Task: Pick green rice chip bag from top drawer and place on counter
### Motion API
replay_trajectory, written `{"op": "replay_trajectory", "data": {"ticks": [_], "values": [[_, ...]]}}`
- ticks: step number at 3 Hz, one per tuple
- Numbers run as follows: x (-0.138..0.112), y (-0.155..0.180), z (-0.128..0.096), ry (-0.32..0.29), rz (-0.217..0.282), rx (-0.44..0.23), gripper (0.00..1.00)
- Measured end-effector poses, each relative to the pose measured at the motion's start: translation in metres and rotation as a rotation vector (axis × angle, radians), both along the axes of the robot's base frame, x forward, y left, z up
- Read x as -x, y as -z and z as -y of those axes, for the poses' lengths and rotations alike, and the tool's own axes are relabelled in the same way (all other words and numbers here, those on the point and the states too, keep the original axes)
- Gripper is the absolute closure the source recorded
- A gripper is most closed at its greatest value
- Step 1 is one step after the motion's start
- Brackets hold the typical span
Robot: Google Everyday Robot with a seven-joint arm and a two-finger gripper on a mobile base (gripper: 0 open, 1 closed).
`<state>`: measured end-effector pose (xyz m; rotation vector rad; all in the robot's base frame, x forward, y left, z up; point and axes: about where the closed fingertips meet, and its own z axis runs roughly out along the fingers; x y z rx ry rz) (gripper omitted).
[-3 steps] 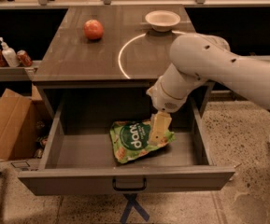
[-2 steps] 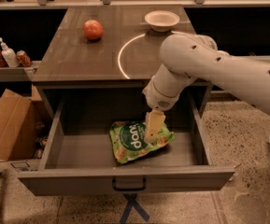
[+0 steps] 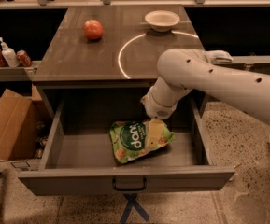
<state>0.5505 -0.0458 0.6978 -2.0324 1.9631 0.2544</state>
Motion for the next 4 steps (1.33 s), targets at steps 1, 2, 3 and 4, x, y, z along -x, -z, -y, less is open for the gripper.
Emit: {"op": "replay_trajectory", "data": {"ticks": [1,2,3,4], "values": [[-0.003,0.044,0.0,-0.038,0.014,0.004,0.0],[-0.012,0.073,-0.001,-0.058,0.047,0.002,0.18],[-0.023,0.099,0.004,-0.072,0.079,0.005,0.43],[-0.031,0.101,0.013,-0.071,0.121,-0.006,0.64]]}}
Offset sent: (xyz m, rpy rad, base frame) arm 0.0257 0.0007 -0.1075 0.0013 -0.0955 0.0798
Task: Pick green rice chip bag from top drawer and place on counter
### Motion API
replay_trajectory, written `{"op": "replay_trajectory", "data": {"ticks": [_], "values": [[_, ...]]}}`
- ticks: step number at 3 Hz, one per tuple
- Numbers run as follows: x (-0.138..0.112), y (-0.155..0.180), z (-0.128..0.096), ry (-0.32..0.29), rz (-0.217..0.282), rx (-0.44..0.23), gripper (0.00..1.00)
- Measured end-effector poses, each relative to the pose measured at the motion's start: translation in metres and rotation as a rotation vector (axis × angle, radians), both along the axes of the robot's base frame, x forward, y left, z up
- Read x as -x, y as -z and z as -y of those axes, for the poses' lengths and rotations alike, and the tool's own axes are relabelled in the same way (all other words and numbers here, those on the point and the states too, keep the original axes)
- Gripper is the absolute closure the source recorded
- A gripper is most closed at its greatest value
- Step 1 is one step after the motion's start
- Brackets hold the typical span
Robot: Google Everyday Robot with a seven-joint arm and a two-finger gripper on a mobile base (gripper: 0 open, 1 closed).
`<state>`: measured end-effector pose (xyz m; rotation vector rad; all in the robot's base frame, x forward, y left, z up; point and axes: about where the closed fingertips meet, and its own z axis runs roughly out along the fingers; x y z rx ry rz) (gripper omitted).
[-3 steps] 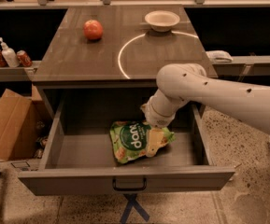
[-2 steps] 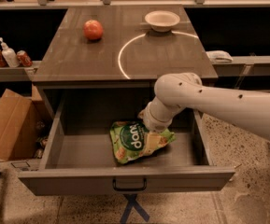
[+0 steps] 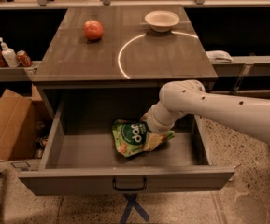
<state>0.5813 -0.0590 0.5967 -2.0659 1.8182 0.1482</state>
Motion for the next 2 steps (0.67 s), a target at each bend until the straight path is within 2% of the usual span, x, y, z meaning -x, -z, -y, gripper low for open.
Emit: {"op": "replay_trajectory", "data": {"ticks": [1,2], "values": [[0.0,-0.007,0.001,-0.001,0.007,-0.003,0.95],[0.003,-0.067,0.02,-0.016,0.112,-0.051,1.0]]}}
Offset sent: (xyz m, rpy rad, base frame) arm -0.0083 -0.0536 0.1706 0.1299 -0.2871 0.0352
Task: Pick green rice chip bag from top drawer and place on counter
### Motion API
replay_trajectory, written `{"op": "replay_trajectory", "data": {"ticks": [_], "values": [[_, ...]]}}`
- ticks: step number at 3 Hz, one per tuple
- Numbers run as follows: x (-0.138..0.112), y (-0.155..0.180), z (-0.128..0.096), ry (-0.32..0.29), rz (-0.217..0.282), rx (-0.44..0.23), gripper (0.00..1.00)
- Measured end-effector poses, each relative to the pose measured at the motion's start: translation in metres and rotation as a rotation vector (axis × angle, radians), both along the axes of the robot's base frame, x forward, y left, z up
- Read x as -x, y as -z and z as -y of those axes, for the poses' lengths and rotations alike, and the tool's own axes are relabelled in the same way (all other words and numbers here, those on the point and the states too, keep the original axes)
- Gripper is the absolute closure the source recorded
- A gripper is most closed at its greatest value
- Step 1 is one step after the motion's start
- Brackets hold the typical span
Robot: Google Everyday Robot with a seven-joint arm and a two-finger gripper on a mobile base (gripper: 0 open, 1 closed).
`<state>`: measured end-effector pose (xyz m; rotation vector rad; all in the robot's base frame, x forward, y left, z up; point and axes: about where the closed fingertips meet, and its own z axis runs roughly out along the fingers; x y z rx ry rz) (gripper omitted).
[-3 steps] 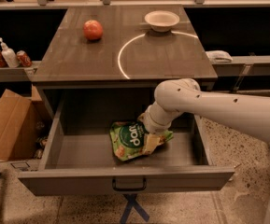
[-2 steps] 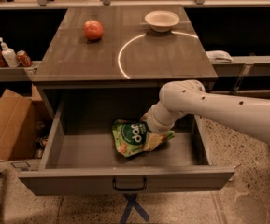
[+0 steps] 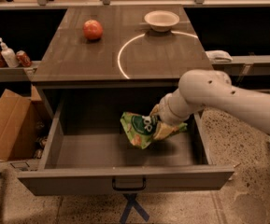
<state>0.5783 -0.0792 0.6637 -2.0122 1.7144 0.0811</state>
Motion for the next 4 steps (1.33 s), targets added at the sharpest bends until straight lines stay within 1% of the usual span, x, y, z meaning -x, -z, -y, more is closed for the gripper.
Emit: {"op": "replay_trajectory", "data": {"ticks": [1,2,3,4], "values": [[0.003,-0.047,0.017,-0.013,0.083,-0.036,1.0],[0.002,-0.048,0.017,-0.014,0.085,-0.036,1.0],[0.013,-0.075,0.014,-0.044,0.151,-0.033,1.0],[0.036,-0.123,0.01,-0.092,0.267,-0.019,1.0]]}}
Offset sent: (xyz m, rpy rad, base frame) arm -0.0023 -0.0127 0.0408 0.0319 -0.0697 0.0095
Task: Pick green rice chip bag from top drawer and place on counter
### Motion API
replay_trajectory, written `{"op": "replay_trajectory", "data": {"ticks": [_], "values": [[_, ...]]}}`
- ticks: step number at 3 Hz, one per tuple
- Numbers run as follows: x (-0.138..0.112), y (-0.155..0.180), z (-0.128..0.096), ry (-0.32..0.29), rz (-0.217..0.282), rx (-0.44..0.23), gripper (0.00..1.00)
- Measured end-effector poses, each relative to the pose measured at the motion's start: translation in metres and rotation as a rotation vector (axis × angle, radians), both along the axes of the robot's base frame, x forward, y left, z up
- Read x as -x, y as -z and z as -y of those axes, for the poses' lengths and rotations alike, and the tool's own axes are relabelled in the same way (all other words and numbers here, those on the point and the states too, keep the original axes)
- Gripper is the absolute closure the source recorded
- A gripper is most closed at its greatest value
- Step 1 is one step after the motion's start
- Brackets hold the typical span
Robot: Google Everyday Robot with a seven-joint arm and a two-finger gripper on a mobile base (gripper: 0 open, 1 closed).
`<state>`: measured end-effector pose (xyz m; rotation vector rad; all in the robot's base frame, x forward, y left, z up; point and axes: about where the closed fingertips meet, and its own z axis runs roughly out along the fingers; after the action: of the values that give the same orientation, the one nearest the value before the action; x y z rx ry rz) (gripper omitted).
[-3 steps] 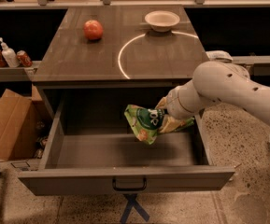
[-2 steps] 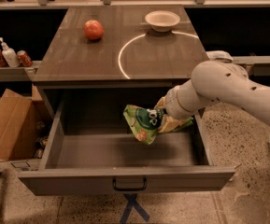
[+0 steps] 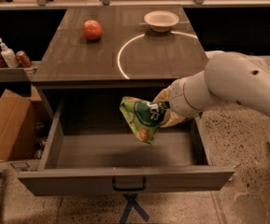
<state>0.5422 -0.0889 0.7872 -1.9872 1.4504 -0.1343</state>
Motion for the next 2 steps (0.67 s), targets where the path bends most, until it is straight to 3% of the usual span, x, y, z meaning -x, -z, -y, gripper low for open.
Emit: {"op": "replay_trajectory", "data": {"ticks": [1,2], "values": [[0.0086,-0.0489,-0.0013,-0.012,0.118,0.007,1.0],[0.0074,-0.0496,-0.0008,-0.01,0.121,0.004,1.0]]}}
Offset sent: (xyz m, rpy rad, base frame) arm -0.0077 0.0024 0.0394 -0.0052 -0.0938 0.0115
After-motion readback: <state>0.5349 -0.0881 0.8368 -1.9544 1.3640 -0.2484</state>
